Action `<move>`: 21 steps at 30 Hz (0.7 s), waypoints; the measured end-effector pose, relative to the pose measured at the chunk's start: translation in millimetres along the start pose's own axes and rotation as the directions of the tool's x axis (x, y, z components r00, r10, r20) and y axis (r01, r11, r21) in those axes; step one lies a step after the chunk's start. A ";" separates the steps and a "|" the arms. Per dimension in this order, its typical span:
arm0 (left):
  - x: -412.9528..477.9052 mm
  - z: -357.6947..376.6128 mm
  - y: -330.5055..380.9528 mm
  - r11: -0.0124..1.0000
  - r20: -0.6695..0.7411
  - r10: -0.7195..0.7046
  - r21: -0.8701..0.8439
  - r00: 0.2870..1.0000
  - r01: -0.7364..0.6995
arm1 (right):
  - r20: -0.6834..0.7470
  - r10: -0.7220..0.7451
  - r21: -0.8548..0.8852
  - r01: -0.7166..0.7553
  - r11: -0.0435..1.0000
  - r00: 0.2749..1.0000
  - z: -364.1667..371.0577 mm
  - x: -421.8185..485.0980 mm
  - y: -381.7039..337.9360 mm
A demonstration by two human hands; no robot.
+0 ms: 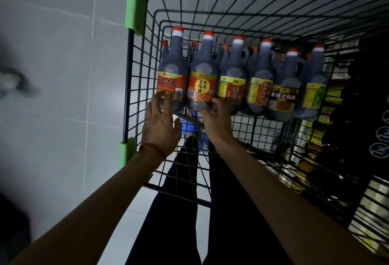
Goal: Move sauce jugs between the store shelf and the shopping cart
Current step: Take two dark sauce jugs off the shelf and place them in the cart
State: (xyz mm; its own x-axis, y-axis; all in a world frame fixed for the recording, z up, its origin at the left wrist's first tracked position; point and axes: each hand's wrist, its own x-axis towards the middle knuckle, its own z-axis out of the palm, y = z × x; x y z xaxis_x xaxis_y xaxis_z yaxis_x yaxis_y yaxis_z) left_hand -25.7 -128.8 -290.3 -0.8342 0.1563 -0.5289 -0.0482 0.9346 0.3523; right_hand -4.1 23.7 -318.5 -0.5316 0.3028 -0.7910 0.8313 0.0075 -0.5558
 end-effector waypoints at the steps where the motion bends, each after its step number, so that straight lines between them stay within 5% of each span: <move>1: 1.1 0.1 -0.9 1.000 0.003 0.004 0.003 1.000 -0.004 | -0.046 0.043 0.051 -0.041 0.998 0.998 -1.0 -1.7 -0.7; 3: 1.9 0.3 -2.0 1.000 0.010 0.011 0.019 1.000 -0.011 | -0.085 0.181 0.183 -0.163 0.970 0.980 -0.6 -1.7 0.6; 6: 1.3 1.9 -2.8 0.999 0.028 0.020 0.048 0.999 -0.021 | 0.046 0.403 0.396 -0.387 0.833 0.914 4.5 2.8 -0.4; 10: 1.4 3.9 -3.8 0.997 0.037 0.014 0.078 0.999 -0.017 | 0.259 0.365 0.714 -0.432 0.552 0.894 10.5 12.2 -6.9; 14: 1.2 5.3 -3.1 0.993 0.010 0.037 0.109 0.999 -0.038 | 0.342 0.287 0.793 -0.439 0.423 0.895 19.3 15.9 -12.8; 21: -1.1 5.1 -4.5 0.994 0.012 0.062 0.091 0.998 -0.062 | 0.366 0.312 0.728 -0.479 0.491 0.877 18.4 18.8 -2.9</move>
State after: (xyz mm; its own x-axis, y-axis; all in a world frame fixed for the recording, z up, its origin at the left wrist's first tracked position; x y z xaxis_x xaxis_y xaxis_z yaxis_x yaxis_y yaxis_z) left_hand -21.8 -131.6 -295.2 -0.8287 0.2175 -0.5156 0.0540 0.9482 0.3131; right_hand -19.5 11.8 -336.5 -0.2661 -0.0811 -0.9605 0.5445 -0.8349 -0.0804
